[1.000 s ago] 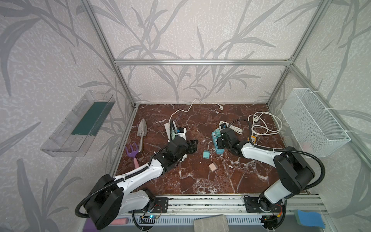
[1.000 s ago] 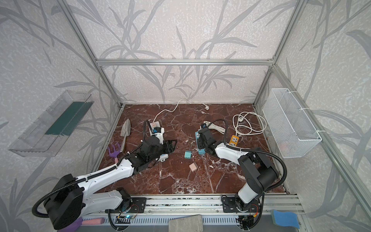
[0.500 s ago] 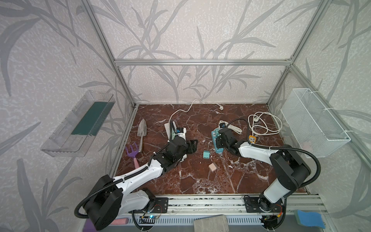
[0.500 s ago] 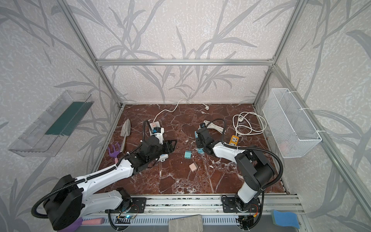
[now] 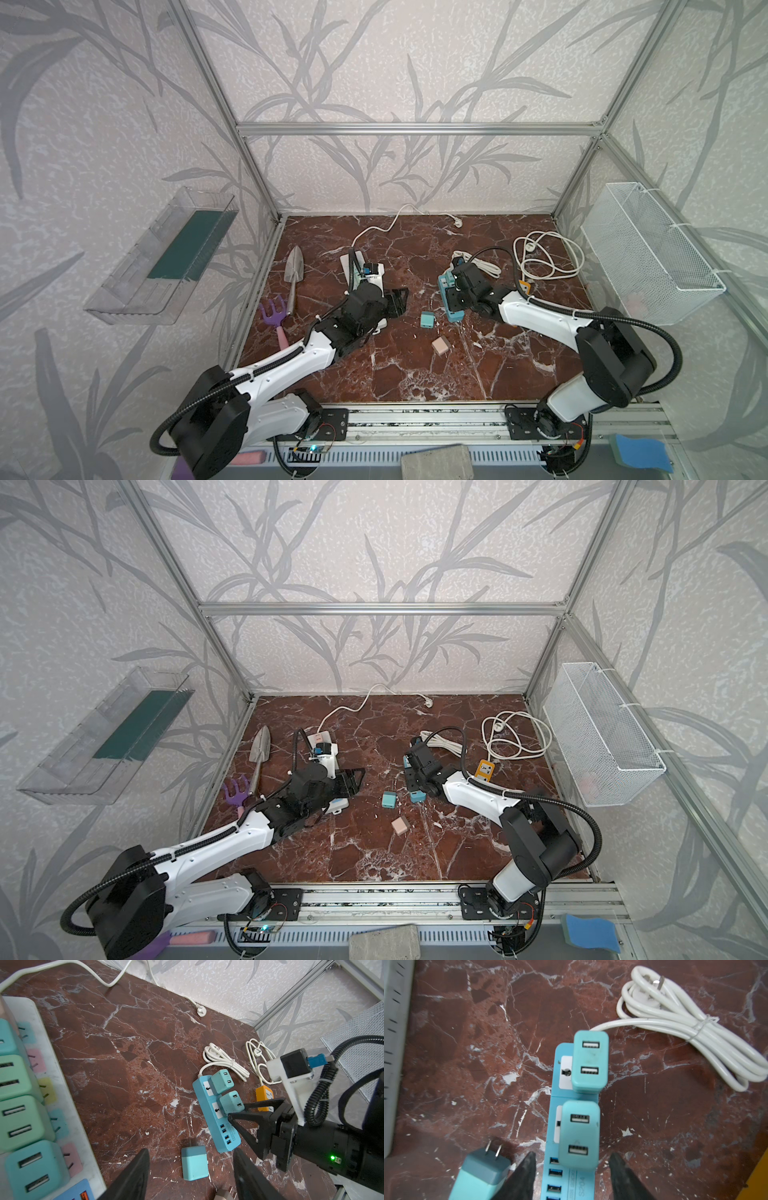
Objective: Insert plugs into power strip
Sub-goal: Insert the plug into the socket, then press the plug into the socket.
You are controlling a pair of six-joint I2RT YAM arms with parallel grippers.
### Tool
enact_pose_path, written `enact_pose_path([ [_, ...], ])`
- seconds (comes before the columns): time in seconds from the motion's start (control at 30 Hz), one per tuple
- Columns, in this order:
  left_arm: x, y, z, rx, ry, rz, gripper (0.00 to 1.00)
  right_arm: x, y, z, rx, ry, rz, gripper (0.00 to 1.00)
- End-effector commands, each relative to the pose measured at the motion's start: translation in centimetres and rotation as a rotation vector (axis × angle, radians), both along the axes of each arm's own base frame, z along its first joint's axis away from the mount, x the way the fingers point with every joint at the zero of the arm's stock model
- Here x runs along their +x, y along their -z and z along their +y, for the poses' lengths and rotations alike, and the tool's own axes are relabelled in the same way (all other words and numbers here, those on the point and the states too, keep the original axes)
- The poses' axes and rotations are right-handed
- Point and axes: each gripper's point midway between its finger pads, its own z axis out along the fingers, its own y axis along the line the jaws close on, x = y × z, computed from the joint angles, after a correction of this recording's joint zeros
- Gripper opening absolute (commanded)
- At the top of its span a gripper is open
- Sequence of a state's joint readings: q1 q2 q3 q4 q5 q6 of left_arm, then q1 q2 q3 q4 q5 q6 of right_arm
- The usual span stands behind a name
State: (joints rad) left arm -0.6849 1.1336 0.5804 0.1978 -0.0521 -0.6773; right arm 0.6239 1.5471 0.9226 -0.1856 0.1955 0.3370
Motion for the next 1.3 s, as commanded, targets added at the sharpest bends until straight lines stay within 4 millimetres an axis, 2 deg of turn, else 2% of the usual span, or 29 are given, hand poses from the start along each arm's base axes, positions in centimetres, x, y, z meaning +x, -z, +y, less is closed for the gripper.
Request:
enact_pose_path([
  [0.0, 0.0, -1.4, 1.1, -0.031, -0.047, -0.046, 0.64, 0.5, -3.9, 0.2, 0.017, -0.017, -0.073, 0.61],
  [0.07, -0.1, -1.5, 1.5, -0.026, -0.056, -0.055, 0.65, 0.6, -4.4, -0.2, 0.018, -0.010, -0.080, 0.61],
  [0.23, -0.3, -1.2, 1.6, -0.024, -0.056, -0.040, 0.64, 0.6, -3.9, -0.3, 0.010, -0.021, -0.073, 0.60],
  [0.37, -0.3, -1.3, 1.5, -0.022, -0.055, -0.036, 0.64, 1.3, -4.4, -0.6, 0.000, -0.020, -0.085, 0.48],
  [0.43, -0.2, -1.2, 1.5, -0.022, -0.056, -0.033, 0.64, 1.9, -4.2, -1.2, 0.001, -0.003, -0.077, 0.38],
  [0.53, -0.2, -1.1, 1.4, -0.020, -0.056, -0.030, 0.64, 2.5, -3.5, -1.8, 0.007, 0.005, -0.062, 0.33],
  [0.67, -0.1, -1.0, 1.5, -0.017, -0.058, -0.028, 0.65, 2.7, -2.8, -1.6, 0.021, -0.014, -0.042, 0.31],
  [0.97, 0.0, -0.6, 1.5, -0.007, -0.064, -0.024, 0.64, 2.8, -4.2, -0.9, 0.061, -0.035, -0.060, 0.31],
  [1.1, 0.1, -0.5, 1.3, -0.006, -0.058, -0.021, 0.64, 3.1, -3.4, -1.0, 0.045, -0.031, -0.052, 0.30],
  [1.27, 0.2, -0.3, 1.2, -0.002, -0.056, -0.018, 0.64, 3.1, -1.0, -1.5, 0.023, -0.004, -0.006, 0.29],
])
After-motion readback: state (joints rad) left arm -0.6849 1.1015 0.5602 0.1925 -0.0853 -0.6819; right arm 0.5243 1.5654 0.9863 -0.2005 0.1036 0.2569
